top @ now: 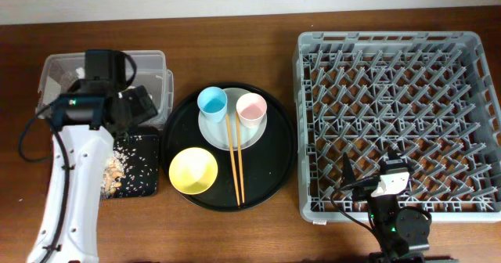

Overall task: Sort waste into correct bins and load items into the dishwasher rack
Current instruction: 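Return the yellow bowl to the serving tray and withdraw the left gripper, then grasp the chopsticks with the right gripper and lift them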

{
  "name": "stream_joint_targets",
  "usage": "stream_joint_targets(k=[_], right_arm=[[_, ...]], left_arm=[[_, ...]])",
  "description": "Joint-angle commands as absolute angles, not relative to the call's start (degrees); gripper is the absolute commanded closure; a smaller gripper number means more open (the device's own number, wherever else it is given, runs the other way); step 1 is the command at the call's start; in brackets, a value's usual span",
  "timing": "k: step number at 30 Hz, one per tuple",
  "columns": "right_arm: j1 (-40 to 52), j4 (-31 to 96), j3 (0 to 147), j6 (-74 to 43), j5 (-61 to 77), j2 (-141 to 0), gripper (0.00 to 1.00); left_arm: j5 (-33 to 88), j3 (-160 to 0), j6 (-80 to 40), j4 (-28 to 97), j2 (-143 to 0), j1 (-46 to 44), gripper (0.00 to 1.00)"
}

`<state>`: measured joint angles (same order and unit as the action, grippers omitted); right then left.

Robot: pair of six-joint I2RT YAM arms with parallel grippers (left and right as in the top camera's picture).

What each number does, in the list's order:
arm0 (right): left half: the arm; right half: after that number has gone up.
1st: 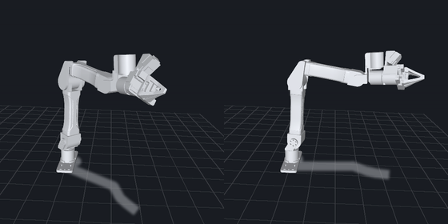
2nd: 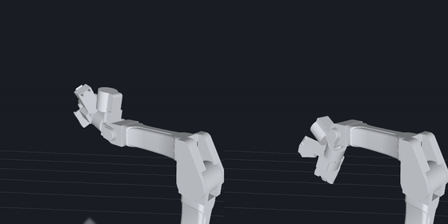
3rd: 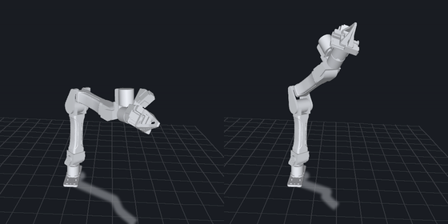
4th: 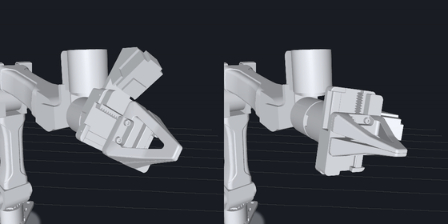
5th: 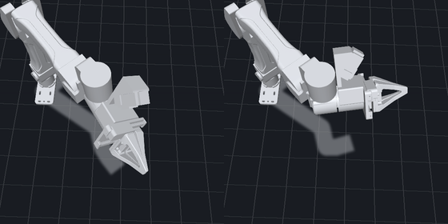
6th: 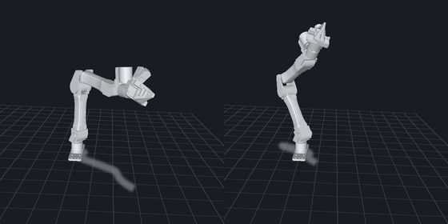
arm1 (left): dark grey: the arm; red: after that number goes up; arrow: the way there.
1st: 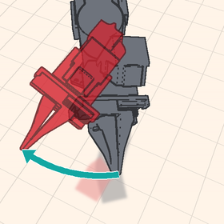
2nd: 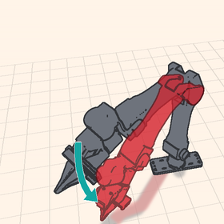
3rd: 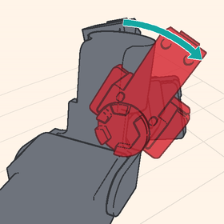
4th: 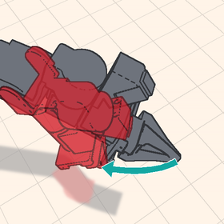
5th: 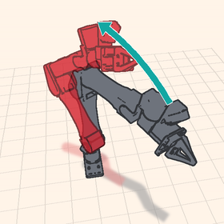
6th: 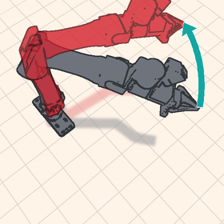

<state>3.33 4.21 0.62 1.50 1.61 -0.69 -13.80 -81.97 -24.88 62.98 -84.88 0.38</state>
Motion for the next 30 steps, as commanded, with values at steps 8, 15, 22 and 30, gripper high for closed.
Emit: stream_joint_targets(k=[8, 15, 22, 30], right_arm=[[3.0, 8.1, 8.0, -17.0, 17.4, -0.8, 0.02], [3.0, 61.2, 76.7, -16.6, 18.2, -51.1, 0.02], [24.3, 69.8, 87.5, -25.9, 15.4, -78.2, 0.81], [51.7, 59.5, 87.5, -31.0, 0.5, -103.5, 0.72]], left_arm=[[-8.8, -82.8, -24.8, 63.5, -84.6, 19.2, 0.01], [-8.8, -82.8, -24.8, 63.5, -84.6, 19.2, 0.01], [-8.8, -82.8, -24.8, 63.5, -84.6, 19.2, 0.01], [-8.8, -82.8, -24.8, 63.6, -84.6, 19.2, 0.01]])
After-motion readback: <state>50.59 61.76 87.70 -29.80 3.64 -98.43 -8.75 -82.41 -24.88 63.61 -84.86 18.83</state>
